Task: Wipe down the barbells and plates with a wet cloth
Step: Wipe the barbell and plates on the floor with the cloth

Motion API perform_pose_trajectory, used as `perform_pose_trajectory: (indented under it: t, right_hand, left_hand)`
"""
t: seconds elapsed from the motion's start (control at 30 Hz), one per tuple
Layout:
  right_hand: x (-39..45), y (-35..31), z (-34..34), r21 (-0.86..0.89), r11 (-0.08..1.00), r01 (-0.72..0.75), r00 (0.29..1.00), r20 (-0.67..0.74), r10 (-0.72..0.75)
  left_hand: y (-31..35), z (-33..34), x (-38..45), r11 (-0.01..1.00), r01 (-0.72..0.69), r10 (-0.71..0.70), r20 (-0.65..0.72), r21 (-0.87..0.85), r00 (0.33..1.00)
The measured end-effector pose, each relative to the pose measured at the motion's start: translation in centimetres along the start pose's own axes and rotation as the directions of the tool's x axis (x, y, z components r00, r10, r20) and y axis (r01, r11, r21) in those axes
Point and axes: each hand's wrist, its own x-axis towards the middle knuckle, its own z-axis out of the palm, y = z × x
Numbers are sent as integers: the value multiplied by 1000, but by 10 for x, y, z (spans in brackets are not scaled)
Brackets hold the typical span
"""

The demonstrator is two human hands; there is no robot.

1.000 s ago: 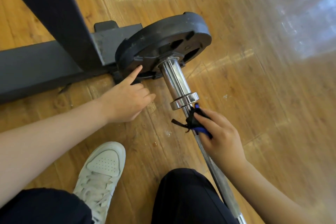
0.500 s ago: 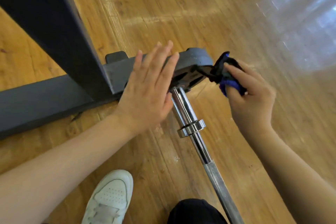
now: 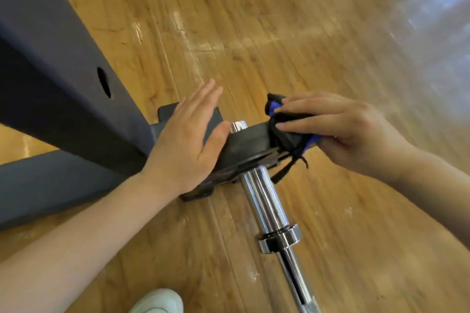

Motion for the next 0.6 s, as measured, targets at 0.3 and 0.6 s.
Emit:
perform_pose_trajectory:
  t: [0.3,0.6]
  right_hand:
    - [55,94,40,-92,966,241,948,235,-214]
    - [110,75,76,234,790,567,643,473,-602]
  left_hand:
    - [-34,18,58,875,458,-477,111,158,872]
    - [-56,32,52,744,366,-621,376,559,688]
